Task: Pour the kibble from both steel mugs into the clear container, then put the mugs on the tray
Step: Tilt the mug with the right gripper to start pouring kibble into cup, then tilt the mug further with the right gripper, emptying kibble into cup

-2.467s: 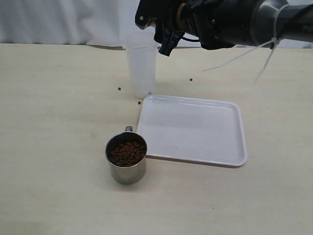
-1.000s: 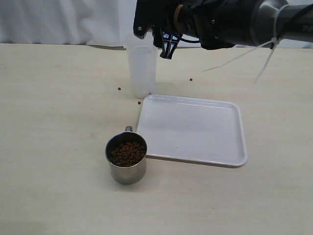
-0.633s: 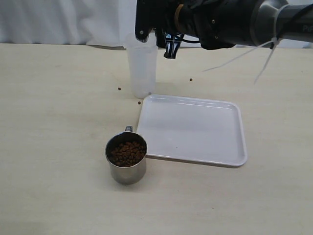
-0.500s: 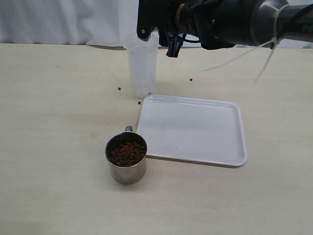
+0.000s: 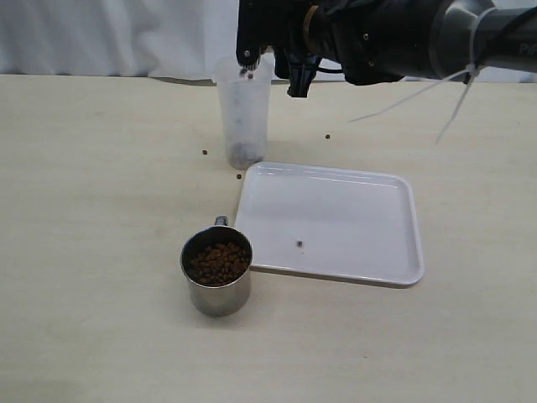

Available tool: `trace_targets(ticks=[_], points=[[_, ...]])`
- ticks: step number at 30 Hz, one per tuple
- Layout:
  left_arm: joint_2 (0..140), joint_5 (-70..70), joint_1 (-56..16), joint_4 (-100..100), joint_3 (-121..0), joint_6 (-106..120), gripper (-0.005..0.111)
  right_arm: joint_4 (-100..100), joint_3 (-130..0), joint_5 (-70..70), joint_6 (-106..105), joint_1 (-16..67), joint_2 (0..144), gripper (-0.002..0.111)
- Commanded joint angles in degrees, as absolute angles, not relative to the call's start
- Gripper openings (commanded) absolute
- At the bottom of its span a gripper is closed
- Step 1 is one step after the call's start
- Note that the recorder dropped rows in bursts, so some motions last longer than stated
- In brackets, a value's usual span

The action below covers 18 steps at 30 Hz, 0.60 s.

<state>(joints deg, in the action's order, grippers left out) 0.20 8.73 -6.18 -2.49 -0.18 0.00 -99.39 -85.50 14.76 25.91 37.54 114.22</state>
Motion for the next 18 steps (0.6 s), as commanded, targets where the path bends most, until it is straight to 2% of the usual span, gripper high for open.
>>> trace_targets(ticks=[1, 18], points=[[0.00, 8.13, -6.74, -2.48, 0.00, 0.00, 0.000, -99.95, -86.64, 15.05, 25.58, 37.51, 113.29, 0.005], [0.00, 8.13, -6.74, -2.48, 0.00, 0.00, 0.000, -99.95, -89.27, 15.24, 22.46, 37.51, 115.11, 0.005]])
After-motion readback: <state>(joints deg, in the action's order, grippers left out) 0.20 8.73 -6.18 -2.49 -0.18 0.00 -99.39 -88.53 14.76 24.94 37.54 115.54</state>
